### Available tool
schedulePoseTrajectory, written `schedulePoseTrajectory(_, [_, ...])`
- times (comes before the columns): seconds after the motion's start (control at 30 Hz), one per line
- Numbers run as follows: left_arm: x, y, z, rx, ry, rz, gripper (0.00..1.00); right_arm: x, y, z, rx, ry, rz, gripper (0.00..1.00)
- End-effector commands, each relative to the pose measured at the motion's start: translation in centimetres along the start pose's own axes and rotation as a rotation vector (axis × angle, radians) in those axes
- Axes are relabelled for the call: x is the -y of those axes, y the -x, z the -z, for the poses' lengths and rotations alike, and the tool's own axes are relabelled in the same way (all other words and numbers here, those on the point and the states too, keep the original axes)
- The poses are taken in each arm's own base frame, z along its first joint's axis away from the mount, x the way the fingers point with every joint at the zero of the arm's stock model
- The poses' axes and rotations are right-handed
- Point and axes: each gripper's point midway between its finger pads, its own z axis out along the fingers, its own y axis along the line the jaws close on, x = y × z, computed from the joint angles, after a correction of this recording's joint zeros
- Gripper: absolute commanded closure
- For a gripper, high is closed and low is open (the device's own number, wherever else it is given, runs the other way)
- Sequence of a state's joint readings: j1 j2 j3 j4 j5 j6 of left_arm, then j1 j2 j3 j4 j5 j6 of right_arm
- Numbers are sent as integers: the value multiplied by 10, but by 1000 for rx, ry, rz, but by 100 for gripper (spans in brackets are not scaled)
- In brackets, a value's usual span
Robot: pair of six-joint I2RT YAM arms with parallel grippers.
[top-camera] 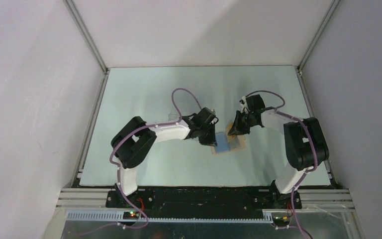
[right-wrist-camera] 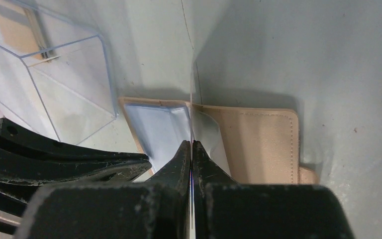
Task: Put the credit cards into the card holder
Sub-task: Insert the credit card into the card holder.
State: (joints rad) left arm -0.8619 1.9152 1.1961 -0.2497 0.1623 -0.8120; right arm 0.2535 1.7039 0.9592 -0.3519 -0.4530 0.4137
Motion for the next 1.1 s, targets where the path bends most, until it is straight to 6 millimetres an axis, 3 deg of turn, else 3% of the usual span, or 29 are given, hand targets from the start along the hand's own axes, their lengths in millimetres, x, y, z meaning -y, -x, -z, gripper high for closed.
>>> schedulePoseTrajectory(0.0, [-11,-1,-2,15,37,8,92,-3,1,-6,8,62,42,100])
schedulePoseTrajectory(0.13, [-25,-6,-1,2,68,24,95,-7,-2,-6,8,104,53,100])
schedulePoseTrajectory(0.3, [-27,-8,5,-3,64,27,100,-11,-12,-5,-16,147,60,100])
schedulePoseTrajectory(0.67, [-42,-13,12,-48,91,27,100,-5,-27,-10,-54,140,87,100])
schedulePoseTrajectory(1.07, [-55,-12,15,-86,104,14,100,-16,-47,-7,-155,232,99,100])
